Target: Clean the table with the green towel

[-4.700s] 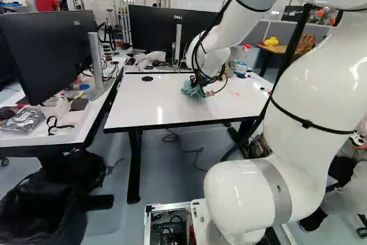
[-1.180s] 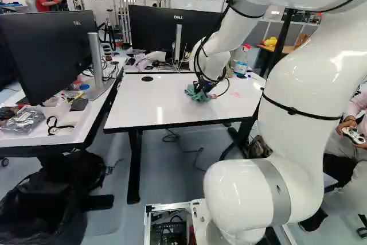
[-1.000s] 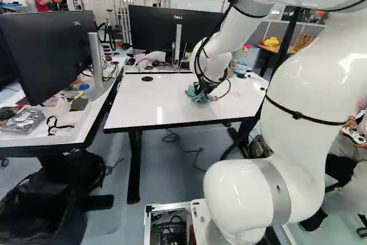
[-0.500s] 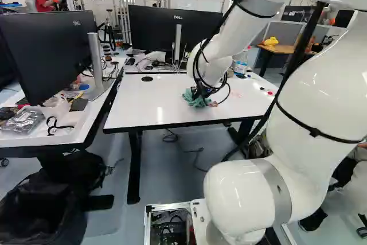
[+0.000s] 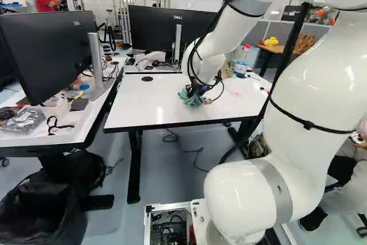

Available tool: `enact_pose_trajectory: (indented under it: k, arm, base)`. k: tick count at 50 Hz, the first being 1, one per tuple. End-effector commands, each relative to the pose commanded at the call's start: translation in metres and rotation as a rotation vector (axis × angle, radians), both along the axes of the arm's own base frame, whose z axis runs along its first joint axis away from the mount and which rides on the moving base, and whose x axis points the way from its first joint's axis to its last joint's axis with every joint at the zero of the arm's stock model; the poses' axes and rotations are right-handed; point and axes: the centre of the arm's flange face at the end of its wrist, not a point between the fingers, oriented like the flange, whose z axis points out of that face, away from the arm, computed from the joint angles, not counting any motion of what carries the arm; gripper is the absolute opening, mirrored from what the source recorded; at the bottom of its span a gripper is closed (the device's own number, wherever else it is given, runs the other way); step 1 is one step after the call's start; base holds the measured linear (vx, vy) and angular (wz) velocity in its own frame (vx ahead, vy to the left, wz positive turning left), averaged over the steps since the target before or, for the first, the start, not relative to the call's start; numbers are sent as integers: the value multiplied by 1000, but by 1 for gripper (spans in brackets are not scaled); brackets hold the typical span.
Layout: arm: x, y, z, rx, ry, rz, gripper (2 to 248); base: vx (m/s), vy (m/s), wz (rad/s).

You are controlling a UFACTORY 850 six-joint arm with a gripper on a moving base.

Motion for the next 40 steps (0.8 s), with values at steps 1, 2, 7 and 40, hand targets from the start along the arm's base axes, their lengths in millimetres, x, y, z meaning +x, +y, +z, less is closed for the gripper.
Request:
enact_pose_trajectory:
  k: [1, 2, 7, 40]
  arm:
    - [2, 0, 0, 0, 0, 0, 50]
    - [4, 0, 0, 0, -1, 0, 50]
    - [14, 0, 0, 0, -3, -1, 50]
    - [79, 1, -1, 1, -26, -5, 50]
  base:
    - [0, 0, 0]
    - [0, 0, 0]
    - [0, 0, 0]
    - [0, 0, 0]
